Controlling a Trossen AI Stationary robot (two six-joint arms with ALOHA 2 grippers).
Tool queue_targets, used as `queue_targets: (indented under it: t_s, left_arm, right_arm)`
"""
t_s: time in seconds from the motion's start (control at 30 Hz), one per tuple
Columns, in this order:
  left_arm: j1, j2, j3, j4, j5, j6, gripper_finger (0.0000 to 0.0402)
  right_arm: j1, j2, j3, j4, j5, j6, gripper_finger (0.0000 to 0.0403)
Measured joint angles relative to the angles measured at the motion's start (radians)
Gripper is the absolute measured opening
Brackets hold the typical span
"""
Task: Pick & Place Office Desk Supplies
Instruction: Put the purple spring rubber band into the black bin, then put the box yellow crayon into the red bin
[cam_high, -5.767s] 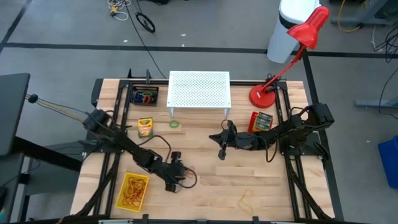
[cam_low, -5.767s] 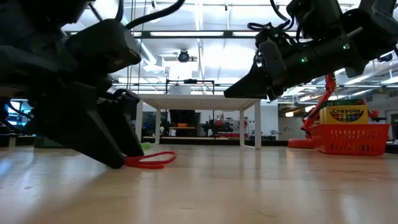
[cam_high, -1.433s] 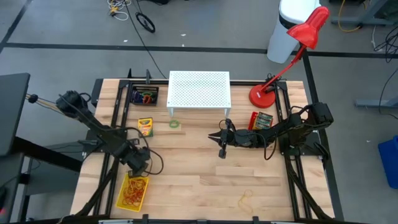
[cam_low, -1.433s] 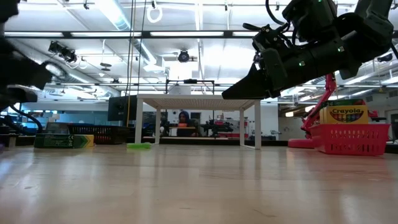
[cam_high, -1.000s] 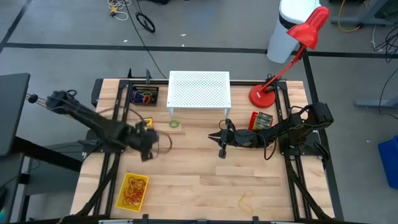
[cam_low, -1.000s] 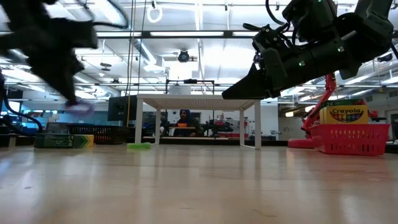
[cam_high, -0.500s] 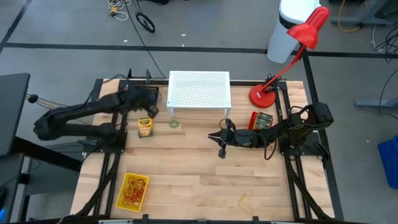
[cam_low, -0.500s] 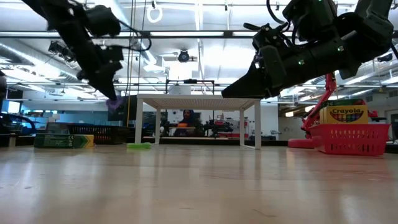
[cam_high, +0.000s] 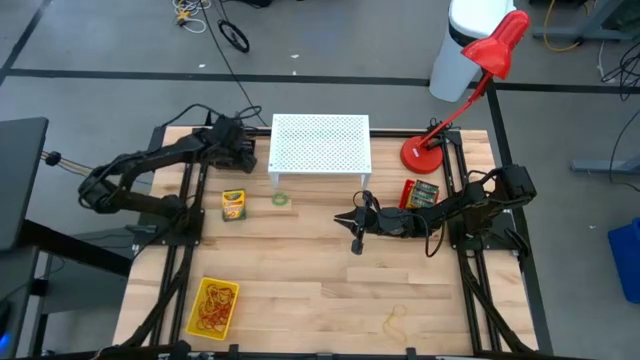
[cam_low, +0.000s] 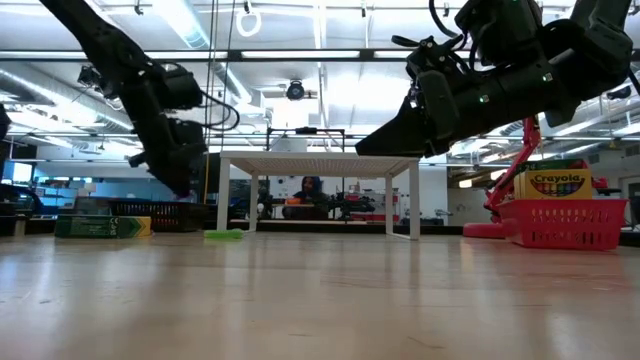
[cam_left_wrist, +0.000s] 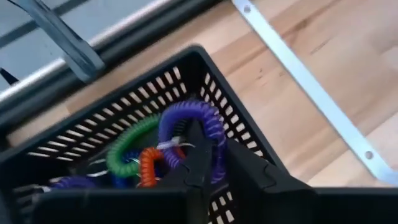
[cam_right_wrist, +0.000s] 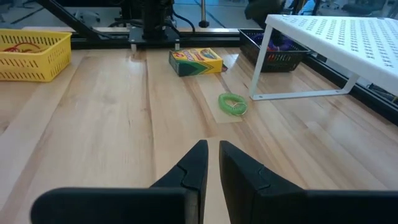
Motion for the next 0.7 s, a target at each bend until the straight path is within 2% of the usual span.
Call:
queue_targets:
  t_s: [0.17, 0.33, 0.53, 0.7]
  left_arm:
    - [0.000, 0.058, 0.000, 0.020, -0.015, 0.000, 0.0097]
    - [-0.002, 0.065, 0.000, 0.026, -0.018, 0.019, 0.0162]
    - [-0.003, -0.014, 0.000, -0.049, 0.001, 0.028, 0.0232]
    - [-0.029, -0.112, 0.000, -0.135, 0.000, -0.012, 0.0263]
  right_arm:
    - [0.000, 0.000, 0.000, 0.000, -0.011, 0.000, 0.0051]
    - [0.000, 0.000, 0.000, 0.000, -0.011, 0.000, 0.0051]
    - [0.000, 0.000, 0.000, 0.000, -0.010, 0.000, 0.0051]
    - [0.000, 0.000, 0.000, 0.000, -0.010, 0.000, 0.0051]
